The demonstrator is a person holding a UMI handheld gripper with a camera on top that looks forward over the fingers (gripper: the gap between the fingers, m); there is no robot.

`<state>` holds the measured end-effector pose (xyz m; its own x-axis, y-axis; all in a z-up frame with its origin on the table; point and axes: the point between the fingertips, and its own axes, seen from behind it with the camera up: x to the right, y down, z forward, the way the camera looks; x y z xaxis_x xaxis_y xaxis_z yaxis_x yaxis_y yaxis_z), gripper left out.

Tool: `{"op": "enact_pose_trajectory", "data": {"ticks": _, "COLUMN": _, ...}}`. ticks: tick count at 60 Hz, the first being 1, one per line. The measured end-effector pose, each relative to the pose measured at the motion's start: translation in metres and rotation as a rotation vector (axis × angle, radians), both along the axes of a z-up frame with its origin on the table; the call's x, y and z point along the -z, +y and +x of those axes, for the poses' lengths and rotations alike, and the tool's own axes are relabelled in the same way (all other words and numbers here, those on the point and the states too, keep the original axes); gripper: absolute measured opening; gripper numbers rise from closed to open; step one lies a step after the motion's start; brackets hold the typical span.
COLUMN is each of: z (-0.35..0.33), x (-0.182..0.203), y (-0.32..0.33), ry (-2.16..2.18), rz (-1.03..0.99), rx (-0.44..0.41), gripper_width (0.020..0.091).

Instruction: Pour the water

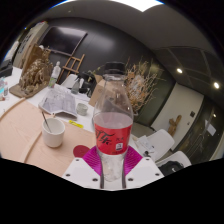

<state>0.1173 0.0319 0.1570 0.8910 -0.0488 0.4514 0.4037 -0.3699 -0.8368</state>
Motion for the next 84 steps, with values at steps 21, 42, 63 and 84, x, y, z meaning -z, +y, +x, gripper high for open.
{"op": "enact_pose_trajectory", "data": {"ticks": 21, "z": 0.014, "x": -0.060, "y": 0.096, "ry": -0.929, "rz": 0.048, "rx": -0.185, "gripper_width": 0.0231}}
{"op": "enact_pose_trajectory", "data": {"ticks": 42, "z": -0.027, "x": -0.043, "y": 0.148, "ry": -1.488, "rz": 0.067, "rx": -0.329, "gripper_width": 0.0232}}
{"op": "enact_pose_trajectory", "data": {"ticks": 63, "z": -0.036, "x": -0.028, "y": 0.157, "ry": -1.417, "rz": 0.045, "rx": -0.384, "gripper_width": 0.0233}}
{"op": "enact_pose_trajectory", "data": {"ticks": 84, "z": -0.010, "x": -0.042, "y": 0.128, "ry": -0.360, "rz": 0.018, "rx": -0.219, "gripper_width": 0.0234}}
